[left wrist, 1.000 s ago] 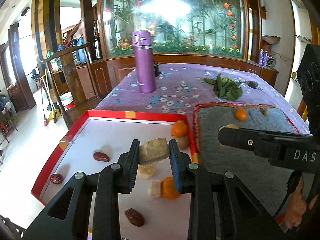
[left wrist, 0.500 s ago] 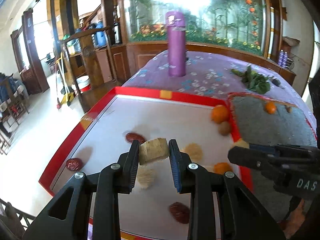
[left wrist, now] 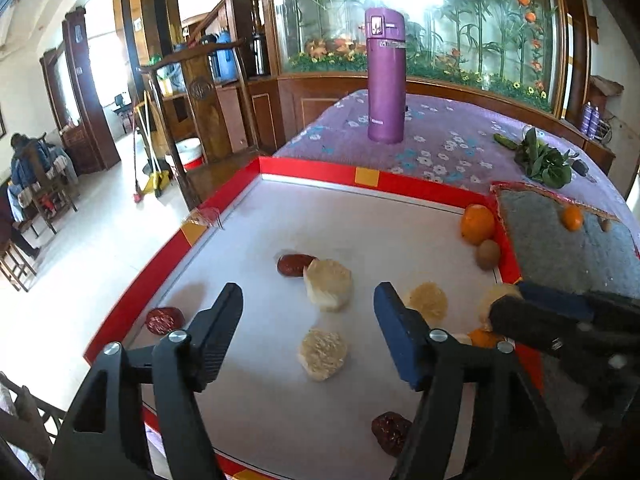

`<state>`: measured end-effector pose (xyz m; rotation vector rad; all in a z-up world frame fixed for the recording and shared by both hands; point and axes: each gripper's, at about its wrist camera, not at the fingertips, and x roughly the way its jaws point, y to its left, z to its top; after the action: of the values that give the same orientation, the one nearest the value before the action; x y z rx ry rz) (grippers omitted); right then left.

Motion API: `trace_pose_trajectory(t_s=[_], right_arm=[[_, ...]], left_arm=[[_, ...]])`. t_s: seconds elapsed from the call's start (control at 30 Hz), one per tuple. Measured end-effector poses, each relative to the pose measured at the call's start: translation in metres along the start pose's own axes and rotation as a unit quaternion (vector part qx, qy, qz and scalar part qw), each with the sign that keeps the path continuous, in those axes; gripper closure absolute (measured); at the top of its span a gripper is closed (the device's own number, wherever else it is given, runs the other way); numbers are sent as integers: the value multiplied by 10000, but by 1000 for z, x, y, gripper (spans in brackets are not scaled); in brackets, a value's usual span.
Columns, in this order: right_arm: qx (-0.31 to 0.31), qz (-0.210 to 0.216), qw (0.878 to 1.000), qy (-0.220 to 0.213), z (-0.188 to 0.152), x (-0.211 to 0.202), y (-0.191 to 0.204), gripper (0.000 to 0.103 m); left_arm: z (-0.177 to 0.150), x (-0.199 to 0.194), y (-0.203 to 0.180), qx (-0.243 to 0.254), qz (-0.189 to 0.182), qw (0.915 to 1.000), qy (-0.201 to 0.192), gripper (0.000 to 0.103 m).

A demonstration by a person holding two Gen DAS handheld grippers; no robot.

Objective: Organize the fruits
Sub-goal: 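Open both grippers to release the pale pieces into the tray, then grasp the last orange with the left gripper while the right gripper grasps a brown kiwi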

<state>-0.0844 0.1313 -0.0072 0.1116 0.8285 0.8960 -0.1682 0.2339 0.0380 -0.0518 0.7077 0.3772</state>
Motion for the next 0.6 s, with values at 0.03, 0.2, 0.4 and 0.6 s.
trace_pose_trajectory(t_s=[0.03, 0.2, 0.4, 0.6], right_arm=[[34, 31, 10000, -83, 2, -5, -2, 68], [156, -46, 9994, -311, 8, -25, -15, 66], [616, -417, 9953, -616, 16, -59, -66, 62], [1199, -1167, 9806, -1020, 19, -114, -142, 54]], left_arm=[[1, -1, -1, 22, 25, 10000, -22, 32], [4, -6, -8, 119, -4, 9999, -97, 28], [9, -17, -33, 431, -136, 9988, -210, 28], [18, -31, -74, 889, -443, 9943, -390, 20]])
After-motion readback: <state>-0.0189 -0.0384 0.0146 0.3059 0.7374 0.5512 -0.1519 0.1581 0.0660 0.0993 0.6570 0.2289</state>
